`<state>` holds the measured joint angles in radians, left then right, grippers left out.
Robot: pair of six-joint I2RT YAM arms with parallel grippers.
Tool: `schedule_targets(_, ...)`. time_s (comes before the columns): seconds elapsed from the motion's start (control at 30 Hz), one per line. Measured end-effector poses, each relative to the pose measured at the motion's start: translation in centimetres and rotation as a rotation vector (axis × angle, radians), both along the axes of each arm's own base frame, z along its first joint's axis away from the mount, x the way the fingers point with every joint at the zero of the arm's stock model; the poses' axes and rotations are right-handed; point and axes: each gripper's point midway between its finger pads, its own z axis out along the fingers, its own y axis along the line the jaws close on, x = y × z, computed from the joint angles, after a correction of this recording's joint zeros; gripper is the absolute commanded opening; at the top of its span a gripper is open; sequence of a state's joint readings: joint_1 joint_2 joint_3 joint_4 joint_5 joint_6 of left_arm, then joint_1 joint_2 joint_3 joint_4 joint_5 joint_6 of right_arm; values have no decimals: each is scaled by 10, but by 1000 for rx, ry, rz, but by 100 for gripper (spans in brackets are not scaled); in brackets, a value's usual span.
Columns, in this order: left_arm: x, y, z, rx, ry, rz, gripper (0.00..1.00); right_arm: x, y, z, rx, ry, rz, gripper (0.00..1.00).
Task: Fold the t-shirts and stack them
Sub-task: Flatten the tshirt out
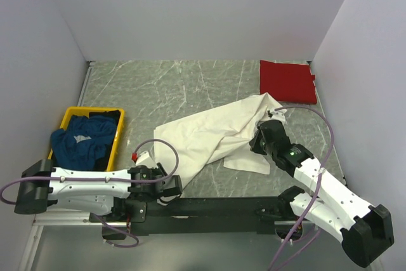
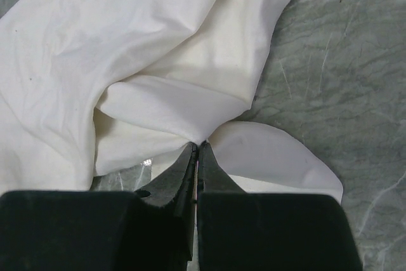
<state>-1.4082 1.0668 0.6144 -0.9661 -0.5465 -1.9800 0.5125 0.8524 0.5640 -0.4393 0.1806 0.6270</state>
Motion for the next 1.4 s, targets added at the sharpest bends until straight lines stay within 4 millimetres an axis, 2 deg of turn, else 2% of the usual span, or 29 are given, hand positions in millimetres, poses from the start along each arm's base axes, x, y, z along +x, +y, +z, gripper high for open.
schedule_targets(0.13,-2,2,-6,4,7,-4,29,1,-1,0,3,-1,1,0)
schedule_targets(0.3,-7,12,-19,29,27,-7,19,1,-1,0,4,1,9,0)
schedule_targets(0.33,-8,14,-21,31,32,-7,13,1,-2,0,5,2,10,0)
schedule_targets(0.47,-9,17,-25,23,35,-8,1,2,-3,0,8,4,11,0)
schedule_targets(0.63,-4,26,-27,-15,8,11,0,10,-12,-5,0,25,-20,0)
schedule_targets(0.73,16,29,-15,-107,-38,98,0,20,-20,-9,2,57,-48,0)
schedule_targets(0.87,64,40,5,-185,-132,241,0,34,-26,-3,11,73,-64,0)
schedule_targets(1.07,123,72,-2,-44,-114,331,0,62,-35,18,20,55,-87,0)
schedule_targets(1.13,150,81,2,-26,-92,359,0,71,-41,23,15,57,-102,0)
schedule_targets(1.27,195,87,33,-46,-145,356,0,85,-53,32,6,59,-134,0)
schedule_targets(1.4,220,81,69,-75,-228,304,1,87,-58,34,-1,61,-141,0)
